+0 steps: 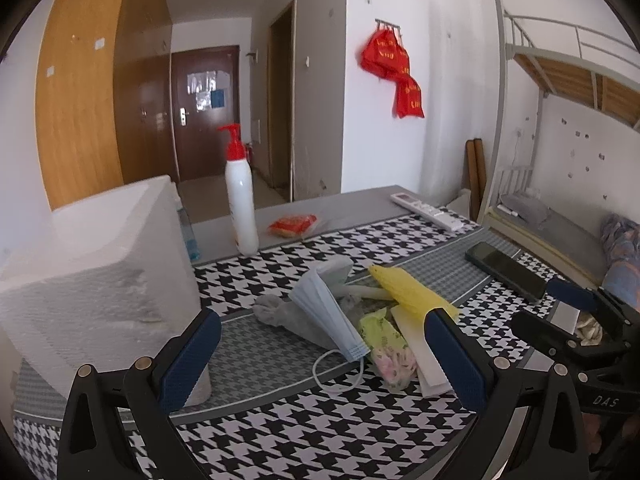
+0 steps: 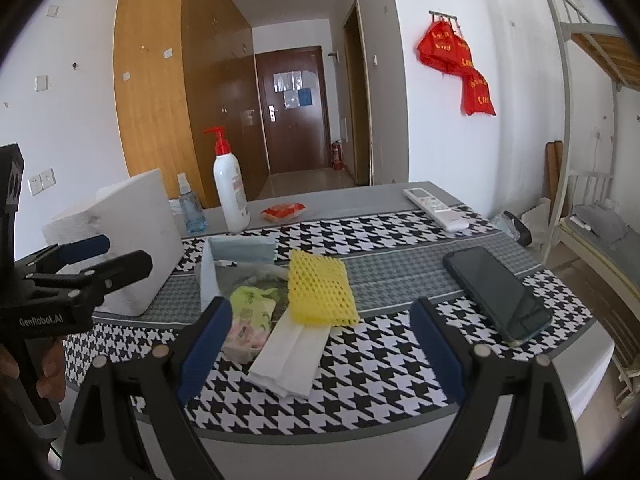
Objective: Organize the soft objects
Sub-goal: 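Reach the left tool to the blue mask while the right tool approaches the yellow mesh sleeve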
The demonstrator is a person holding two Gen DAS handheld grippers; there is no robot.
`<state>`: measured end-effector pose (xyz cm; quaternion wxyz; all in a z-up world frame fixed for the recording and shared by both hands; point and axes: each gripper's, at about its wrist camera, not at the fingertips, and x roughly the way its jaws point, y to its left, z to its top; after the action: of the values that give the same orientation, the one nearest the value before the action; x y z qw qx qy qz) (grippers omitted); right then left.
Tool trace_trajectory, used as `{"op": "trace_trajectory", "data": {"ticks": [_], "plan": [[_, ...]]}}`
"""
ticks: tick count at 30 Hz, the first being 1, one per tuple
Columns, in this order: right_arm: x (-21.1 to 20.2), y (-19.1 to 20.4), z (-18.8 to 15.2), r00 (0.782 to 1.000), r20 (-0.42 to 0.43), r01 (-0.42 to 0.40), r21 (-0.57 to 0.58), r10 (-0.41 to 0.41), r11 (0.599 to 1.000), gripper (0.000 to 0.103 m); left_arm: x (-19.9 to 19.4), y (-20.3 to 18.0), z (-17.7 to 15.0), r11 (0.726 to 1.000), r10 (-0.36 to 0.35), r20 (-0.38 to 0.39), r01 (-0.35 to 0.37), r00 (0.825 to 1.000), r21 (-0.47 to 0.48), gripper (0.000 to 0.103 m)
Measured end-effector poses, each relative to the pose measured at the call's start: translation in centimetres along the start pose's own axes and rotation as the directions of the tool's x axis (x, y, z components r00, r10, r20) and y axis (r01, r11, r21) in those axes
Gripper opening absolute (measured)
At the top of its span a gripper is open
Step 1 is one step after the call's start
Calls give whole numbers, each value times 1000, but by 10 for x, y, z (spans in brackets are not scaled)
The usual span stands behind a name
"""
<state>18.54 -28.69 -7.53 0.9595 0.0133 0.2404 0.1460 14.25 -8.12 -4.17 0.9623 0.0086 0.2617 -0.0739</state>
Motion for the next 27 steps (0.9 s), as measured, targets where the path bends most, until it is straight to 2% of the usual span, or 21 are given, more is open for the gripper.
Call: {"op": "trace_trajectory", "data": {"ticks": [14,19,21,25,27], "plan": [[20,-15,0,999,-35,-1,20,2,1000,93,49,-1,7,999,38,-105,-39,994,-4,101],[27,-15,2,999,-38,-6,17,7,1000,93,63,-3,8,998,57,-129,-57,990,-2,94],[30,-15,3,999,-42,-9,18,9,1000,93,71,-2,9,999,52,-148,-54,988,-8,85],[37,-14,3,998,-56,-18,11,19,1000,93,85,1,7,997,67,-175,-71,982,-16,80],[41,-13,4,998,-64,-21,9,22,1000,93,91,4,6,996,89,-179,-93,980,-14,72]]}}
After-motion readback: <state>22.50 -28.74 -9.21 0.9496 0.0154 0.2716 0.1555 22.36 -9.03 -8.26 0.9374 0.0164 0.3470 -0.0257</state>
